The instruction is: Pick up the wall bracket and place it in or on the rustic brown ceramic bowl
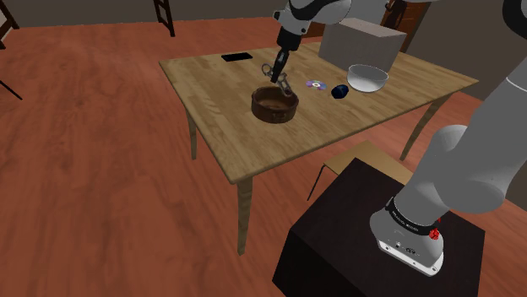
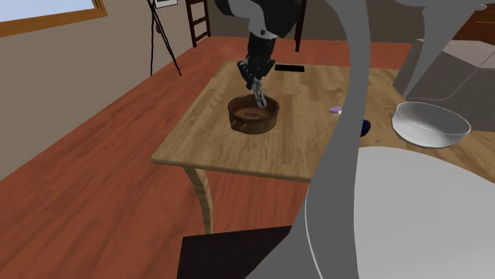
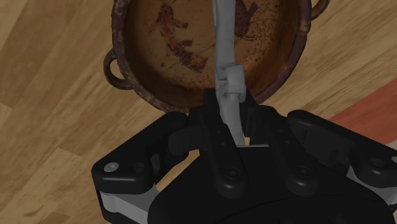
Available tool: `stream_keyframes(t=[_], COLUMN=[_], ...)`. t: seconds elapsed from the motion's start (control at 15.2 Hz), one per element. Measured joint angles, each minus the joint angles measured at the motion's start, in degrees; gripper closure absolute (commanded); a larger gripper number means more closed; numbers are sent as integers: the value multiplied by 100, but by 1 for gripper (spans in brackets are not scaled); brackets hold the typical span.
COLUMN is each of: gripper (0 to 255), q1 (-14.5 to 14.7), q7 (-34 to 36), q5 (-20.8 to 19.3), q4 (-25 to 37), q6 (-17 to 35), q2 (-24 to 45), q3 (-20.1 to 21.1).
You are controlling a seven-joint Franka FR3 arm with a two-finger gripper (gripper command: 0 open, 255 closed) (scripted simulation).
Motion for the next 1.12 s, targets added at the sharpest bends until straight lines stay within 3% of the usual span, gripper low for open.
stream_keyframes(t=[0.46,0.53,0.92,1.12], gripper=[255,0,0,0], q1=[-3,-3,-3,-14], q7=[-29,-29,-29,53], q5=[18,18,18,-81], q4=[-64,-64,-64,117], q6=[82,83,83,-247], q2=[20,20,20,-152], q3=[-4,-4,-4,-7])
